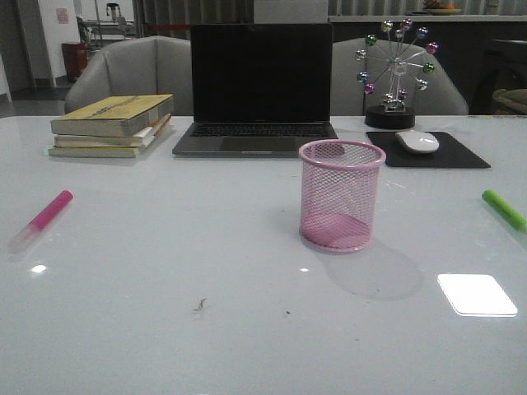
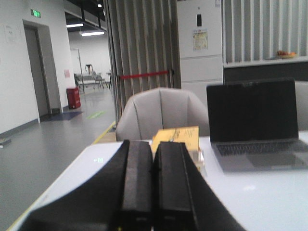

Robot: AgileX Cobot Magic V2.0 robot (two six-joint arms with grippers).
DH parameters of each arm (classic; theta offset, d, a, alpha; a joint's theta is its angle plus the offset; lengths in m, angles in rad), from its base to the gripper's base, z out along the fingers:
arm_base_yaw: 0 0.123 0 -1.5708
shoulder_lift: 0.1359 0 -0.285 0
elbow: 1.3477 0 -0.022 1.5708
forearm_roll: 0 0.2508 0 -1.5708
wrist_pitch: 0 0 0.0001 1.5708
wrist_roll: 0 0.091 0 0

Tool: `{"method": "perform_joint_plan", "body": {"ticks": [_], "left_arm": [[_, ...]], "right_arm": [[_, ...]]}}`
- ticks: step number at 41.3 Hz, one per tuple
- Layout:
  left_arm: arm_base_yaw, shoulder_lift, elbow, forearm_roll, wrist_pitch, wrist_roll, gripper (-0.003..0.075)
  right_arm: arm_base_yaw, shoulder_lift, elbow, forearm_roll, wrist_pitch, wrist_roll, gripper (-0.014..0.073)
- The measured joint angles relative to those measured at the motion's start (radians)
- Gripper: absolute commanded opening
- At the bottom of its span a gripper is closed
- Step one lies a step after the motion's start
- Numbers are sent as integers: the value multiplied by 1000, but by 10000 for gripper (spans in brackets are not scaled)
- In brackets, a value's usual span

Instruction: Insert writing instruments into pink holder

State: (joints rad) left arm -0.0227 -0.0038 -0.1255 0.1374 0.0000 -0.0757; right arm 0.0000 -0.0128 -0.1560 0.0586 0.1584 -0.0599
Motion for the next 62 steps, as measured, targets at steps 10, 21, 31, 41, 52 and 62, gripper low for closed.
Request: {"method": "perform_joint_plan", "body": {"ticks": [10, 21, 31, 41, 52, 62], "left_arm": [[0, 64, -228, -4, 175, 0, 92], [0, 324, -391, -8, 446, 0, 91], [0, 506, -395, -15, 535, 0, 91], [0, 604, -395, -58, 541, 0, 99], [-103, 612, -395, -74, 541, 0, 559], [-309, 612, -395, -76, 529, 0, 582]], "right_arm": [[0, 78, -225, 0, 179, 0, 61], [0, 372, -395, 0, 369, 0, 61], [0, 600, -403, 0, 458, 0, 61], [0, 758, -403, 2, 486, 0, 113], [0, 821, -403, 9, 497, 0, 598], [0, 892, -464, 9, 501, 30, 522]]}}
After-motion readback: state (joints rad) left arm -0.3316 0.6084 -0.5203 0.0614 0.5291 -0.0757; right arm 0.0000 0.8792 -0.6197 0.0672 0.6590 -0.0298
